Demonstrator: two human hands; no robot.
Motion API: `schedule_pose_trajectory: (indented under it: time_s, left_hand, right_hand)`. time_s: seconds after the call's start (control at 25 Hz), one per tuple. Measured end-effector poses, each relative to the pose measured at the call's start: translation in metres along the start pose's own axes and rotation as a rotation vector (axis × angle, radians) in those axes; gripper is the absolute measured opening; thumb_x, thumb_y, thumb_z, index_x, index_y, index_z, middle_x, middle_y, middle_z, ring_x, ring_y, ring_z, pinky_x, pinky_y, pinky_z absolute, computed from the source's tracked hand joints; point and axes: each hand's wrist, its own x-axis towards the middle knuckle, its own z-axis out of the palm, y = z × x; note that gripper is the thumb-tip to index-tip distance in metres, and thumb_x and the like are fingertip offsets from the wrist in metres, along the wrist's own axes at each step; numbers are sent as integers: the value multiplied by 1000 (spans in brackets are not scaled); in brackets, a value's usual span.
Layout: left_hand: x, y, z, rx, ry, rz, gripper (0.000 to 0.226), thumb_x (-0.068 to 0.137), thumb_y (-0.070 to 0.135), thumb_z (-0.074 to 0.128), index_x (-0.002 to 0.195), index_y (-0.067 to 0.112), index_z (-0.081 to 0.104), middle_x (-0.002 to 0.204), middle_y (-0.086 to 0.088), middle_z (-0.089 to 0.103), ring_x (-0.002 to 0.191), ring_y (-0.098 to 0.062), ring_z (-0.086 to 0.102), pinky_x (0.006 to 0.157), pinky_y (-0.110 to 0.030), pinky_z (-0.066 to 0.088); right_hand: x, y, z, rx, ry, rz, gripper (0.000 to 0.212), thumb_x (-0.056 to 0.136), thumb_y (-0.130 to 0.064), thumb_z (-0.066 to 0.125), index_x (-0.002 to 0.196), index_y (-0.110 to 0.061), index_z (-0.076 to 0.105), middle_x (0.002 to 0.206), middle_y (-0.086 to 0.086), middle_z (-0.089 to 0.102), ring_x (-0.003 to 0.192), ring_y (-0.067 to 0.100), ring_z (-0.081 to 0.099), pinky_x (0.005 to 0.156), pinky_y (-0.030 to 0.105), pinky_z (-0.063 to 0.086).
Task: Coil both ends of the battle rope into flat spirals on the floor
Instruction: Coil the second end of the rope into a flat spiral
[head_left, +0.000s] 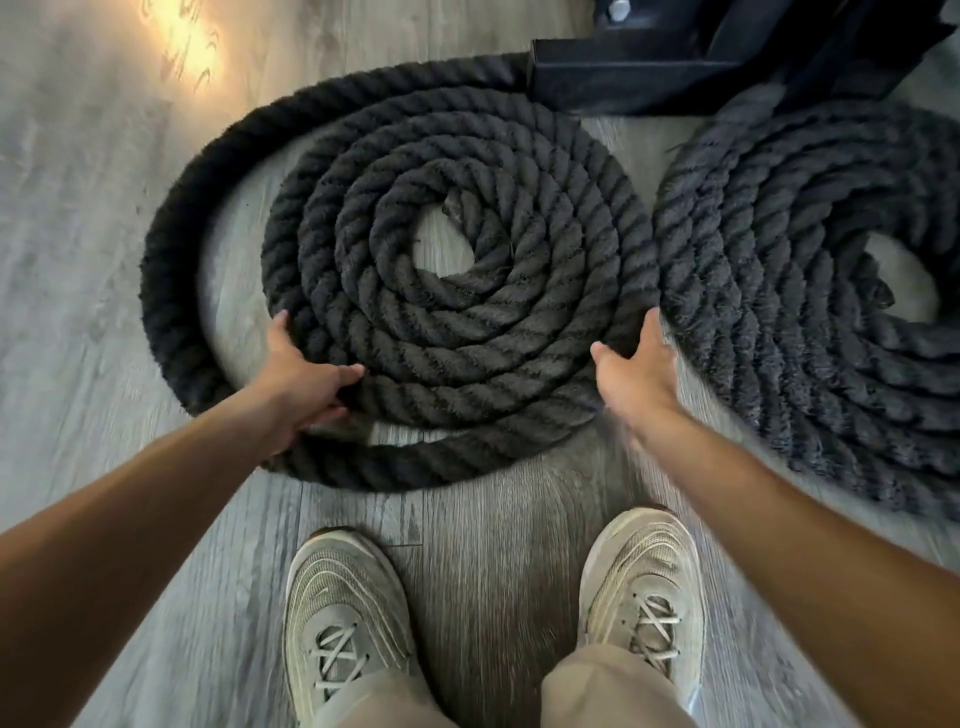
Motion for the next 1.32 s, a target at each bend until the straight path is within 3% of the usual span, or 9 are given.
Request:
schedule_pose_trajectory:
  time_s: [0.16,0.24,0.32,0.48,0.64,0.88,1.08,1.2,1.32]
  left_hand:
    - [-25,-8,30,21,-112,-59,106,83,23,83,151,58,9,156,-4,39,72,-29,77,52,-30,60]
    - [-30,-13,32,117,-128,-42,105,80,35,84,151,57,9,140,-10,56,71,-29,77,50,-32,59]
    - [-24,-9,22,319,-112,27,95,78,51,81,149,48,17,112,-13,69,61,-29,75,47,-36,59]
    - [15,24,-22,626,88,104,75,84,67,62,144,43,25,95,-11,66,51,-29,72,48,-39,61]
    - [39,22,-37,435,126,114,65,95,36,66,149,45,31,122,-14,64,83,-30,72,72,-43,63]
    - [23,21,-26,237,83,82,48,88,17,74,129,33,55,127,-6,56,91,-19,66,52,-33,61]
    - [-4,6,-3,445,67,109,42,83,31,79,115,27,52,94,-5,64,57,-21,74,54,-35,62]
    - [-11,9,-2,470,54,115,45,87,33,76,122,23,50,93,-9,66,66,-22,74,51,-33,61]
    - [-16,18,-3,864,54,160,60,87,51,70,132,16,48,111,-18,68,90,-33,72,78,-40,60]
  right_hand:
    - [39,-21,-32,-70,119,-89,73,91,-42,72,155,-27,40,152,7,50,135,26,50,108,33,43]
    - [38,-21,-32,-65,165,-99,68,91,-48,70,150,-23,47,144,8,57,131,27,54,106,37,45]
    - [21,-8,-19,18,169,-55,69,92,-52,65,151,-22,45,143,9,56,130,30,53,106,40,45]
    - [-40,32,21,125,71,-2,76,93,-52,61,156,-26,28,150,7,51,131,32,54,105,41,46]
    - [-54,42,38,170,22,37,80,98,-48,57,162,-22,16,160,10,38,138,35,47,106,51,47]
    - [-36,36,20,68,54,-35,71,102,-41,52,161,-21,19,159,10,39,142,35,40,117,46,33]
    - [20,9,-12,-62,71,-8,72,102,-38,54,163,-23,17,164,8,33,147,35,34,114,45,37]
    - [25,8,-9,-114,76,-9,74,103,-40,53,163,-24,13,166,6,28,144,35,38,109,49,43]
    - [27,9,-8,-137,86,-12,74,103,-38,52,163,-21,11,165,10,28,142,35,40,108,49,44]
